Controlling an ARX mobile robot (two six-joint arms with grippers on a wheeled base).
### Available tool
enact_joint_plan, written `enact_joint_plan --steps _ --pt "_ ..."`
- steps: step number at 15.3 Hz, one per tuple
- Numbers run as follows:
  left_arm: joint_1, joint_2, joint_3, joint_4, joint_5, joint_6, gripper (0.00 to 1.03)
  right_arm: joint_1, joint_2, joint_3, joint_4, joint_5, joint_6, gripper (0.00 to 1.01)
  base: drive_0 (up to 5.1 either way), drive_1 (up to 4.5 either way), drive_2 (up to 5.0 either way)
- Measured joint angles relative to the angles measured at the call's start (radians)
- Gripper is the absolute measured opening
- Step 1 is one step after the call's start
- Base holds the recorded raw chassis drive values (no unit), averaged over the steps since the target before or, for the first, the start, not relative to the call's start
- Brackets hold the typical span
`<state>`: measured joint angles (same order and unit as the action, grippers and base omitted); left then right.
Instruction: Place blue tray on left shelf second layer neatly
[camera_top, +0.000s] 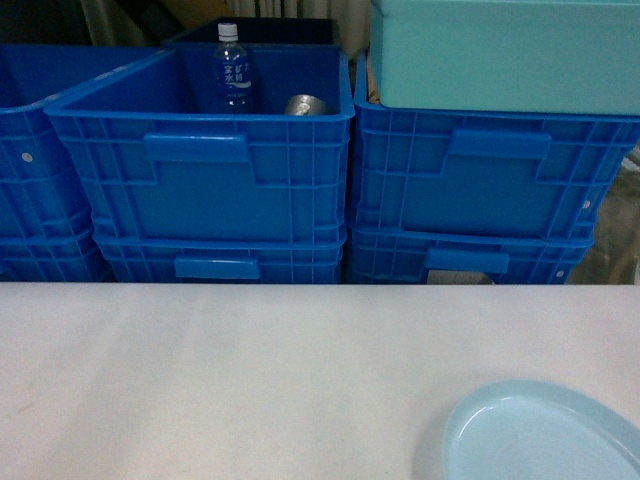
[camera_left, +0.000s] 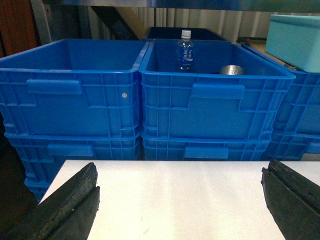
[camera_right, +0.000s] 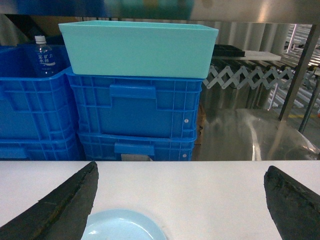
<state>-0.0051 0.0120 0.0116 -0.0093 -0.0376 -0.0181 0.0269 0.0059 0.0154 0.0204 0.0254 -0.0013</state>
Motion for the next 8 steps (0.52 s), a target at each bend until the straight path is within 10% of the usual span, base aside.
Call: enact_joint_plan --steps 3,8 --pt "0.0 0.0 0.0 0.0 0.0 0.0 0.98 0.01 0.008 0.0 -0.008 0.001 0.001 0.98 0.0 0.0 0.0" --pt "0.0 0.0 0.0 0.0 0.0 0.0 0.98 -0.312 0.832 0.267 0.317 -0.615 0.418 0.98 0.0 0.0 0.0"
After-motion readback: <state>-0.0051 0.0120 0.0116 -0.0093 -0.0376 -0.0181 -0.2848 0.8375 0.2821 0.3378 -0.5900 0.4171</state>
